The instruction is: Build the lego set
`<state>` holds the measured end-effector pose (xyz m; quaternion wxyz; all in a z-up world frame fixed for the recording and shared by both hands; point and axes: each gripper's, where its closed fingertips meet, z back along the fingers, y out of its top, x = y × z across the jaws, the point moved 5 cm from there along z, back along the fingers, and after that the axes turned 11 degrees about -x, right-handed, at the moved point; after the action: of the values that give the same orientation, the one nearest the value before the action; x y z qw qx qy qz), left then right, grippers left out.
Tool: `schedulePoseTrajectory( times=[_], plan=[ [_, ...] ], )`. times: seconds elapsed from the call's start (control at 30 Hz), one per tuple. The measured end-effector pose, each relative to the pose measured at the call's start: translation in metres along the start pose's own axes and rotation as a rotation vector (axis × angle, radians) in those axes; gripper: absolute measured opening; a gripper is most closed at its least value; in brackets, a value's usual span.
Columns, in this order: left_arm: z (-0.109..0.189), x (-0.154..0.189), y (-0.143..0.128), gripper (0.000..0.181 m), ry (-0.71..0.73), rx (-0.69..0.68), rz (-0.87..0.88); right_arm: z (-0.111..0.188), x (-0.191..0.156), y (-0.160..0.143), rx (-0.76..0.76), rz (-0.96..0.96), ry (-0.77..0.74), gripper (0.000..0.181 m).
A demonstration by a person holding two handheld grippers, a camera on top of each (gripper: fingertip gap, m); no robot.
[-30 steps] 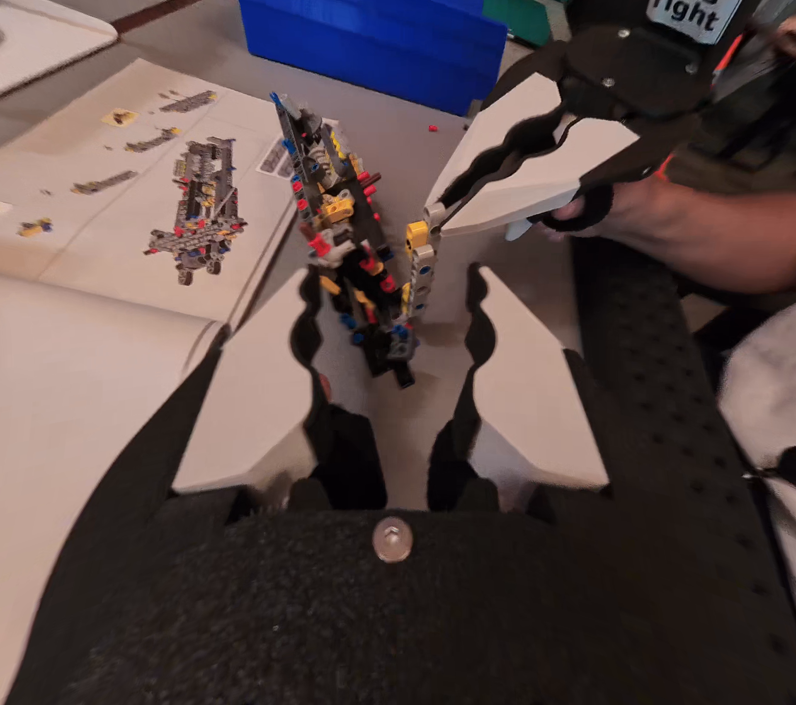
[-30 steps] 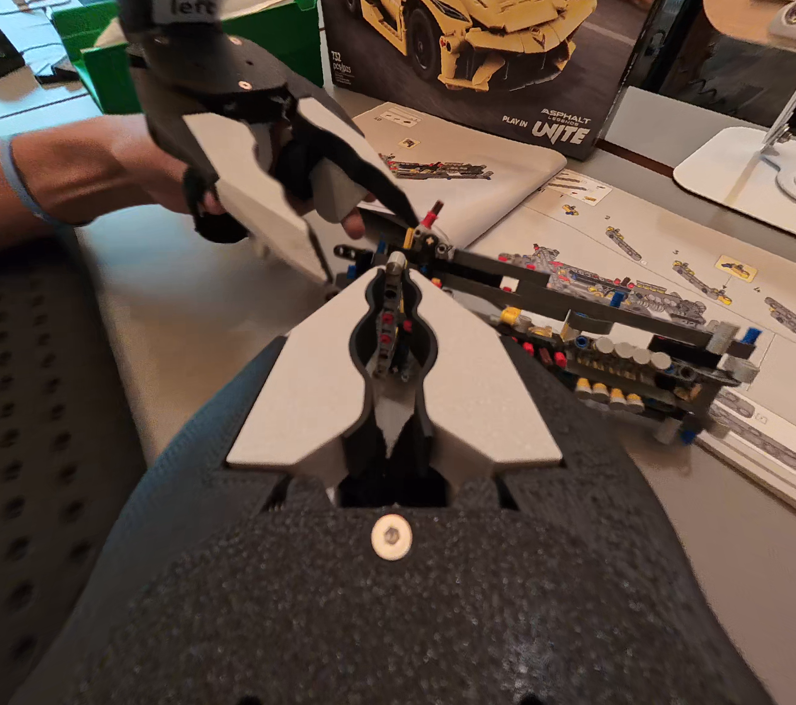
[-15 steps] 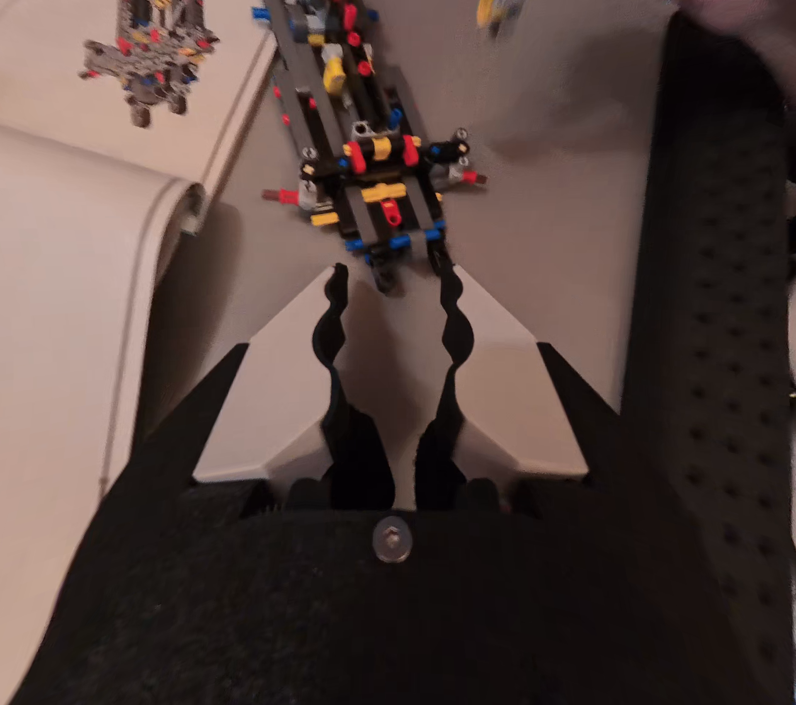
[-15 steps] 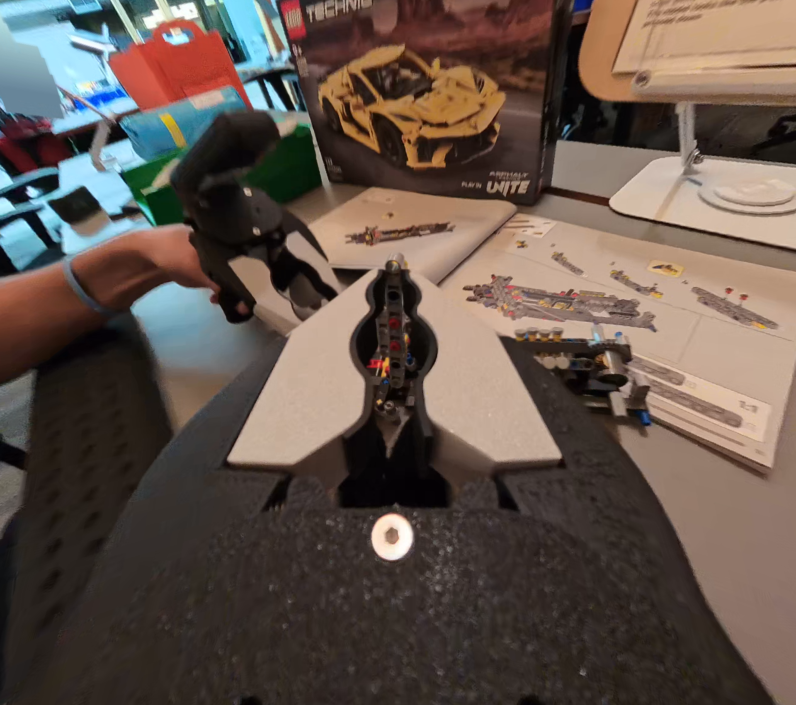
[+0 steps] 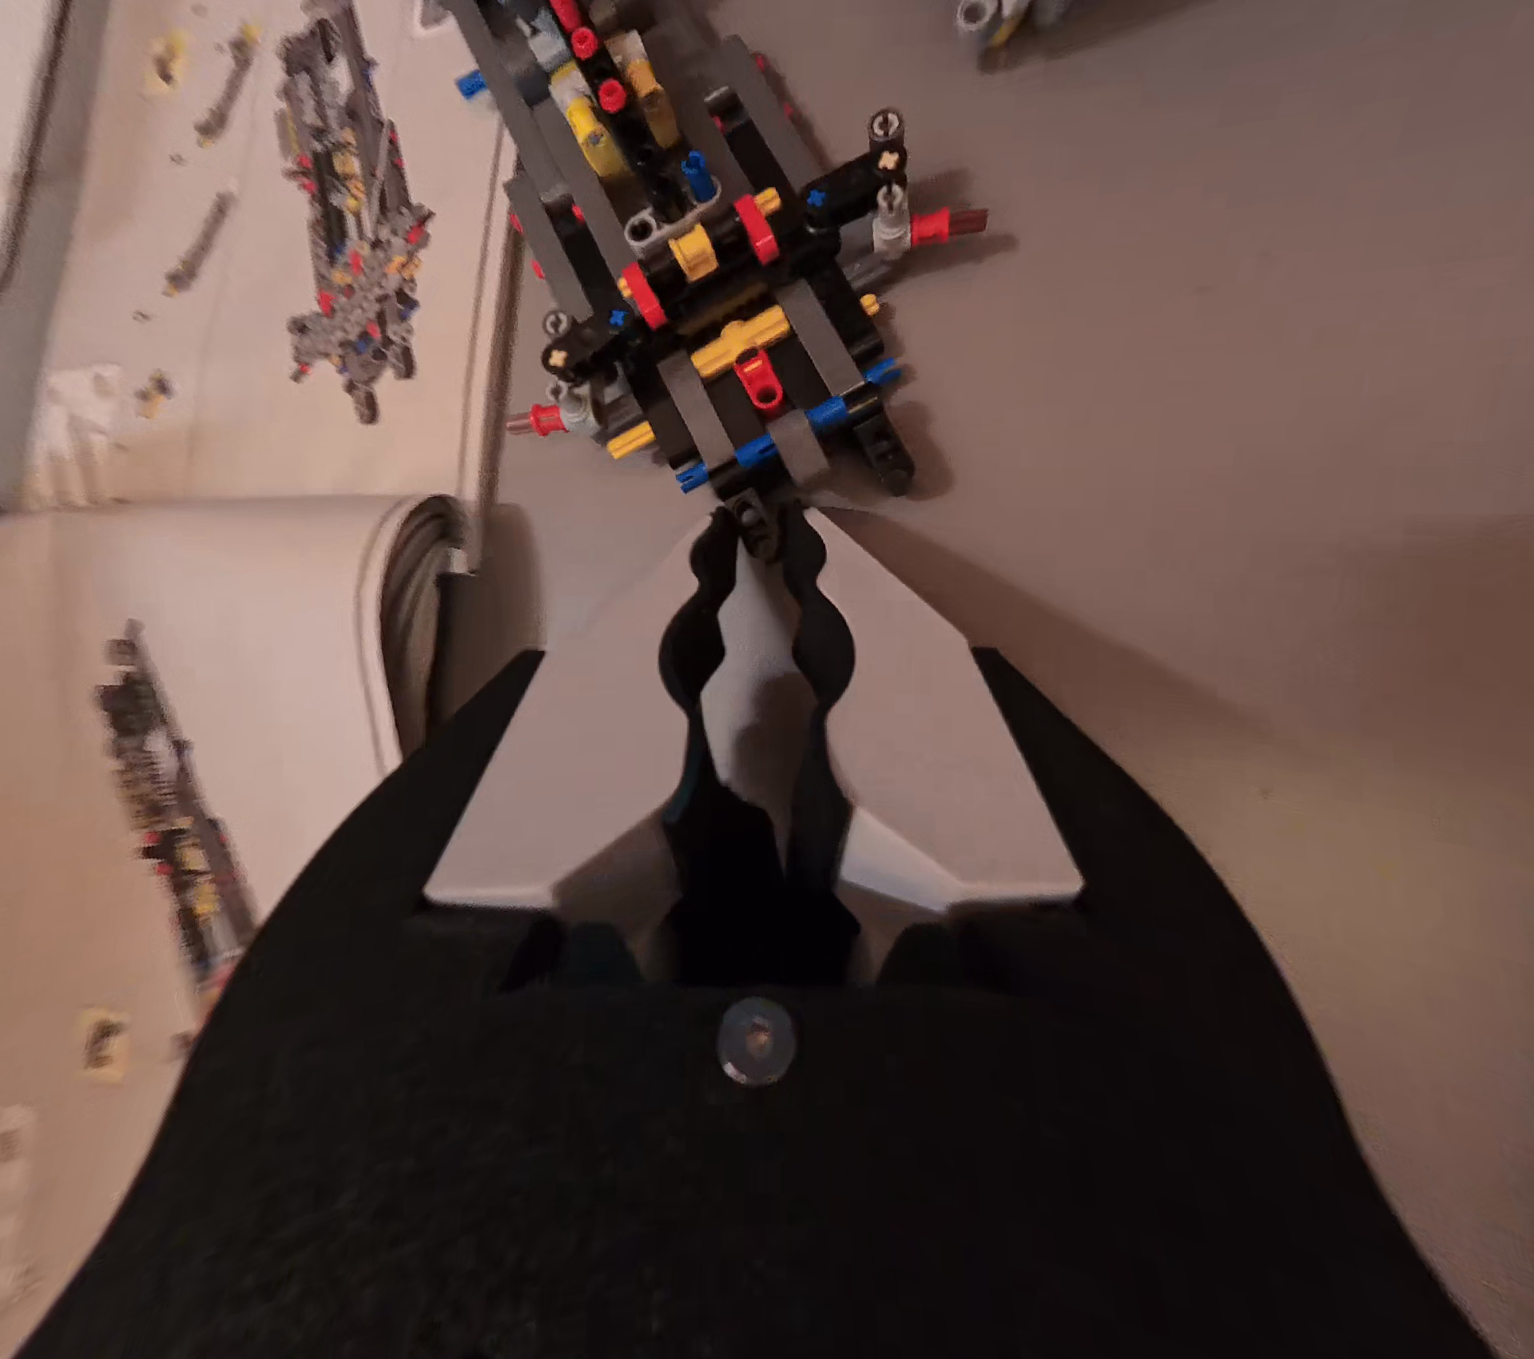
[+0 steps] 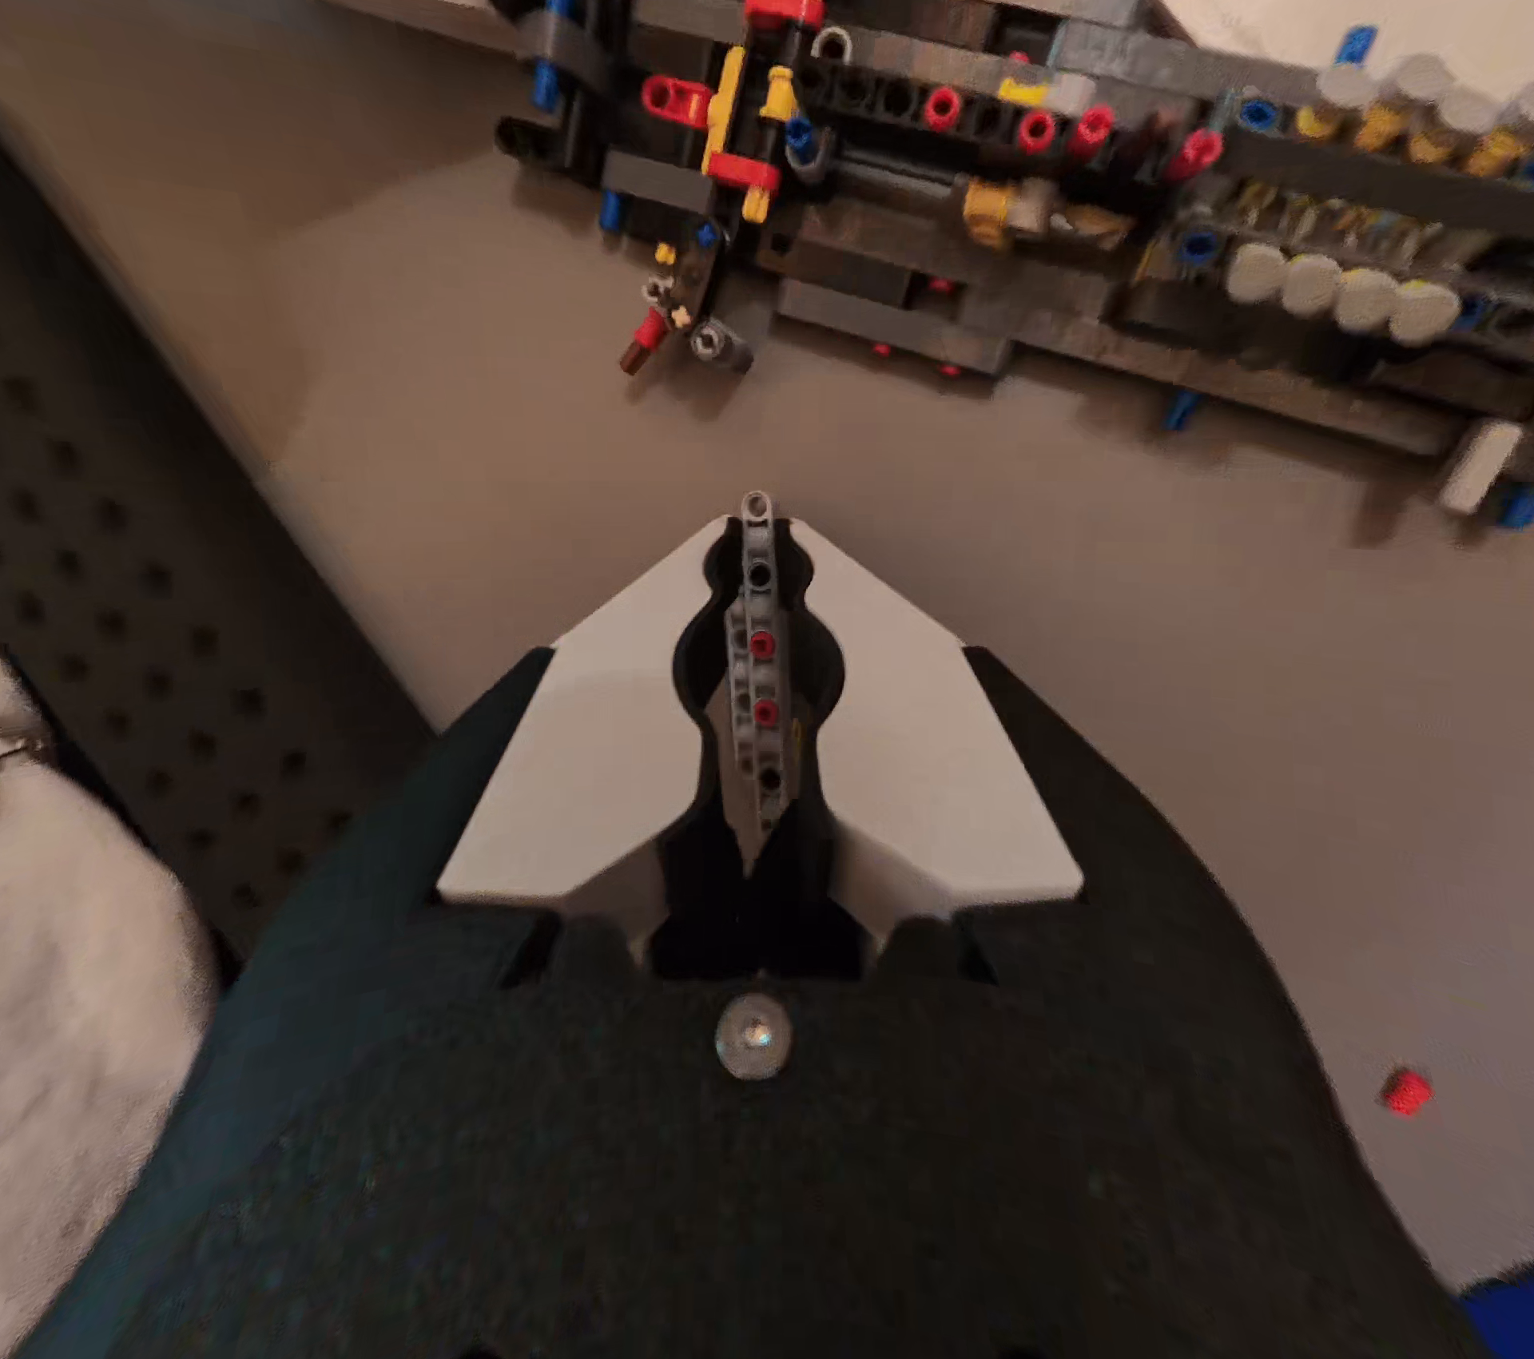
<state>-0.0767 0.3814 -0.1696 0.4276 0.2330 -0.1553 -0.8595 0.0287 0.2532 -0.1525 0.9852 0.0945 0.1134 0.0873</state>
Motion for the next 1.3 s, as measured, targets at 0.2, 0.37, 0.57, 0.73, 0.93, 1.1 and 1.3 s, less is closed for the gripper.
schedulePoseTrajectory(
  times=[0.2,0.37,0.57,0.73,0.93,1.1,1.3],
  plan=[
    [0.014,0.004,0.012,0.008,0.304,0.0,-0.2,0.008,-0.008,0.021,0.182,-0.045,0.058,0.026],
    [0.02,0.008,0.019,0.007,0.457,-0.035,-0.3,0.013,-0.019,0.037,0.413,-0.179,-0.016,0.019],
    [0.025,0.013,0.021,0.007,0.539,-0.043,-0.353,0.04,-0.035,0.043,0.56,-0.135,-0.315,0.03],
    [0.028,0.02,0.026,0.007,0.599,-0.059,-0.4,0.025,-0.027,0.069,0.51,-0.083,-0.36,0.027],
    [0.03,0.025,0.028,0.007,0.652,-0.062,-0.432,0.014,-0.024,0.07,0.551,-0.092,-0.317,0.007],
    [0.055,0.021,0.027,0.014,0.367,0.163,-0.152,0.024,-0.023,0.066,0.697,-0.095,-0.259,0.006],
    [0.082,-0.017,0.038,0.033,-0.271,0.546,0.439,0.041,-0.029,0.068,0.884,-0.076,-0.104,0.006]
  ],
)
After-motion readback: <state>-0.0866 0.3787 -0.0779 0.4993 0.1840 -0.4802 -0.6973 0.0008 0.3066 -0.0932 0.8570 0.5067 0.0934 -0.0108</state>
